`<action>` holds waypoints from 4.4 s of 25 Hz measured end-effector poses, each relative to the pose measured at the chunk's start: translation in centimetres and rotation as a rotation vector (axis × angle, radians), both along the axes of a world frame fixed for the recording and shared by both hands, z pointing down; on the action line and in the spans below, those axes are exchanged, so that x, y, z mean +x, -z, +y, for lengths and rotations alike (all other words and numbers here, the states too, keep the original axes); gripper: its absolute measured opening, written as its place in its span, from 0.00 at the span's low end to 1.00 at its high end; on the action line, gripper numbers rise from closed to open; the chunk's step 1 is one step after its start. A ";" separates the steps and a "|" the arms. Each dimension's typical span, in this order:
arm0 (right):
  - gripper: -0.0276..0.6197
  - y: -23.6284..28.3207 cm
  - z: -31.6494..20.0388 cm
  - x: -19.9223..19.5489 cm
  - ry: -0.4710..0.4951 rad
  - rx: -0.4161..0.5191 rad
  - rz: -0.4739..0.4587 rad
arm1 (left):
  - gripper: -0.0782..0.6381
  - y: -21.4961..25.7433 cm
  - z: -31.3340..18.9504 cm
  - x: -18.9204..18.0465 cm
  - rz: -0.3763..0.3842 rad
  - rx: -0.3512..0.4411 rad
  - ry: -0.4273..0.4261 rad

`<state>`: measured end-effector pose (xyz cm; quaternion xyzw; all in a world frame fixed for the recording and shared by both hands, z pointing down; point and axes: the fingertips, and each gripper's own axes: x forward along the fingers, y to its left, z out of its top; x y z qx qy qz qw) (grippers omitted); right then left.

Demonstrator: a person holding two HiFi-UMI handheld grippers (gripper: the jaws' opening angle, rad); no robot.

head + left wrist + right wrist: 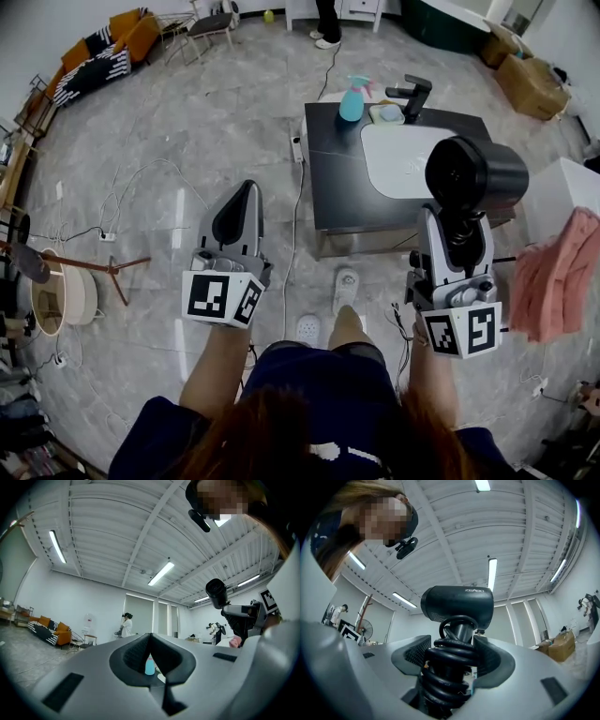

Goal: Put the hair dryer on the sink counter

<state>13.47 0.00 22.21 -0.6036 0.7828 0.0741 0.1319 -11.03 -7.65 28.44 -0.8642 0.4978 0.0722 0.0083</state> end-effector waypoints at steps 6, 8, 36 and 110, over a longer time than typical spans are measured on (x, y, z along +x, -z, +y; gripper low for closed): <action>0.50 -0.4 -8.9 2.7 0.081 0.001 -0.001 | 0.13 -0.2 -6.7 2.1 0.009 0.011 0.085; 0.50 -0.1 -12.0 3.9 0.116 0.007 -0.006 | 0.13 0.0 -9.2 3.2 0.008 0.015 0.117; 0.50 -27.5 -33.1 -1.2 0.398 -0.670 0.116 | 0.13 -8.3 -24.9 4.1 0.016 -0.141 0.265; 0.07 -1.4 -37.5 3.8 0.207 -0.120 0.075 | 0.13 1.2 -29.3 3.8 -0.040 -0.008 0.187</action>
